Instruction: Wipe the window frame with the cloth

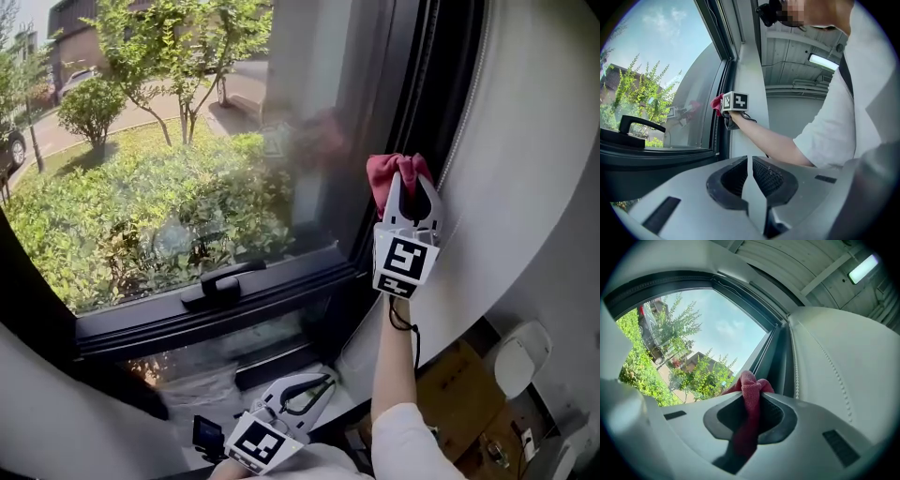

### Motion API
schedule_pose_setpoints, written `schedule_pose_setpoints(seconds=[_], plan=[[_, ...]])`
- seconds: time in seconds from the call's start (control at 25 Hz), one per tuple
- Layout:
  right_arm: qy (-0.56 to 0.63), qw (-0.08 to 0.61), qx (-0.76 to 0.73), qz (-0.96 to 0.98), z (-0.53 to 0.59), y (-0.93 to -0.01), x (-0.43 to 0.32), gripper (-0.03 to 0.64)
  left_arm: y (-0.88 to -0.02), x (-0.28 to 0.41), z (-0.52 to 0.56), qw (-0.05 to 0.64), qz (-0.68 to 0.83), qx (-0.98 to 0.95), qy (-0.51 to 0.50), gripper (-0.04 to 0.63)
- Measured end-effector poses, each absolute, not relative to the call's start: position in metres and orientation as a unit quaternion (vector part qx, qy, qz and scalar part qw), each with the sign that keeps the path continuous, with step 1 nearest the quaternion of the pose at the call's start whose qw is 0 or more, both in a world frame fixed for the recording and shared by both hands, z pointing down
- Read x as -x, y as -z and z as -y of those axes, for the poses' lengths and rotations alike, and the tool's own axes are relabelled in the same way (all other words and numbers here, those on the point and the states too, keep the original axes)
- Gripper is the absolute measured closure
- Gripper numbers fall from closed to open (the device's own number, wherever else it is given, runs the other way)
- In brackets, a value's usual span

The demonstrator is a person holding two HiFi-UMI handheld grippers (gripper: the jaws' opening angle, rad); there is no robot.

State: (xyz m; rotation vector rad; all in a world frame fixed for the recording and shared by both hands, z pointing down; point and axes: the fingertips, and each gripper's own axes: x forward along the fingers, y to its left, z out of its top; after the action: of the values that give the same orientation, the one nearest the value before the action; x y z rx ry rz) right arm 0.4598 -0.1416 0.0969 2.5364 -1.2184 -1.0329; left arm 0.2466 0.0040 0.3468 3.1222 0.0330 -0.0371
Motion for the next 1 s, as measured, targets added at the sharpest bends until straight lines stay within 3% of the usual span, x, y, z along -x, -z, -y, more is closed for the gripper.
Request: schedule_pose_setpoints(seconds=[1.0], plan=[[0.32, 0.067, -0.847, 0.419, 0.142, -0.14, -0.462, 0.557, -0.354, -0.233, -0.028, 0.029, 0.004, -1.0, 0.01, 0.554]])
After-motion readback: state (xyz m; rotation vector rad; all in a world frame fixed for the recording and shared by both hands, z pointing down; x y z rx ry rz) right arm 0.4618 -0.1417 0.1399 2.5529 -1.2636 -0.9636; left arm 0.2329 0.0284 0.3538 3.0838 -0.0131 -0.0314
